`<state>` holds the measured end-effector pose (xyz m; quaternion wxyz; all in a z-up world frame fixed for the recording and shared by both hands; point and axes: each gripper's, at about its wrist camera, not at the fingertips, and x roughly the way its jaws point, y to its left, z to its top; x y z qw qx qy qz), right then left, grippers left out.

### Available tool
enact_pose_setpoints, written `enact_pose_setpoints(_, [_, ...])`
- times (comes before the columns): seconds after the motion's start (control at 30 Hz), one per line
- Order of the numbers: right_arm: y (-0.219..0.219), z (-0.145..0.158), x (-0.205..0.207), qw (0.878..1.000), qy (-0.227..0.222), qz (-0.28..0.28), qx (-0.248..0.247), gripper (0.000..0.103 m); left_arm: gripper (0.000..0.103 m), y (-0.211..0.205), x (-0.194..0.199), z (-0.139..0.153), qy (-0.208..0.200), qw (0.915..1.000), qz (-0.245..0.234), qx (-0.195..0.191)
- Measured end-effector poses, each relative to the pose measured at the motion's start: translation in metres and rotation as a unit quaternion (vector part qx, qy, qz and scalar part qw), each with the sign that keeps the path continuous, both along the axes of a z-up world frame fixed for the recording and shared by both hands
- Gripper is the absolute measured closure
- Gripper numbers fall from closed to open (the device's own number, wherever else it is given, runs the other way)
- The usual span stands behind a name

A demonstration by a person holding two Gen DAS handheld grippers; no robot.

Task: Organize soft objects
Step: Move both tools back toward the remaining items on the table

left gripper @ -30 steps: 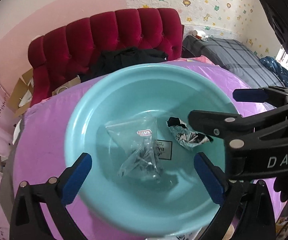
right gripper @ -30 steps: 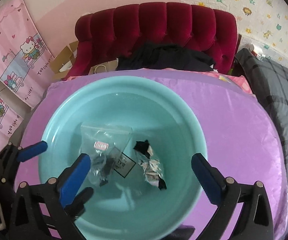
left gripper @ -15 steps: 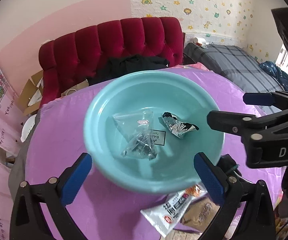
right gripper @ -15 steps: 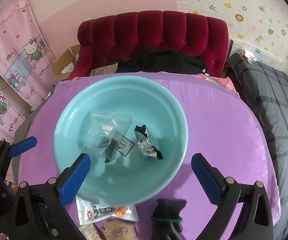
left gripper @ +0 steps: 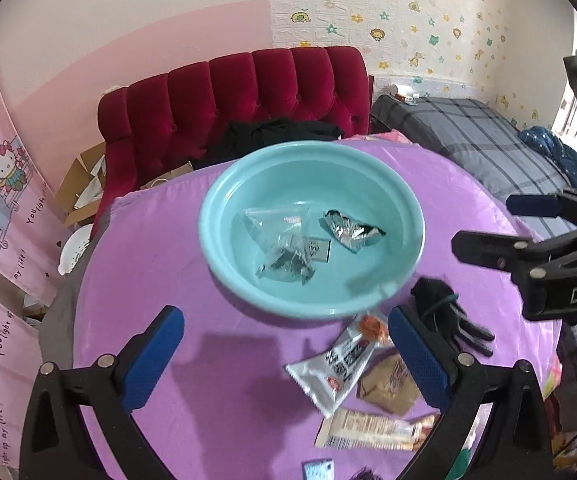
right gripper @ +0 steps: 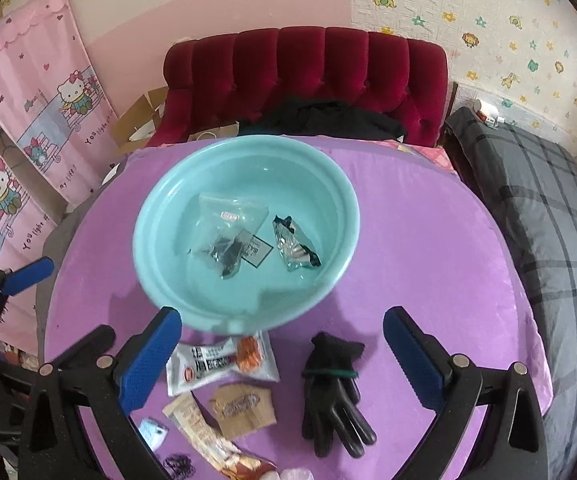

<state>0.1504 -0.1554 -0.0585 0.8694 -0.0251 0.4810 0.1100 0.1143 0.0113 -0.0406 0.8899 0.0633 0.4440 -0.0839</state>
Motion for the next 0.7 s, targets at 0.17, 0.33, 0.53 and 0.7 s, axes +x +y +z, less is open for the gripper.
enact_pose_setpoints(0.17, [-0.001,0.0,-0.023,1.0,-0.004,0.003,0.0,0.0,0.0,0.001,-0.024,-0.004,0.002,1.0,-0.004,0.001])
enact_pose_setpoints(0.33, [-0.007,-0.002,-0.045,1.0,0.0,0.001,0.009,0.0,0.0,0.004,-0.049,-0.006,-0.005,1.0,0.002,0.002])
enact_pose_setpoints(0.53, [-0.01,-0.005,-0.07,1.0,0.001,0.003,0.009,0.0,0.0,0.008,-0.071,-0.015,0.003,1.0,0.003,-0.007])
enact_pose_setpoints(0.7, [-0.015,-0.01,-0.087,1.0,0.0,0.004,0.005,0.0,0.0,0.012,-0.088,-0.018,0.002,0.9999,0.004,-0.016])
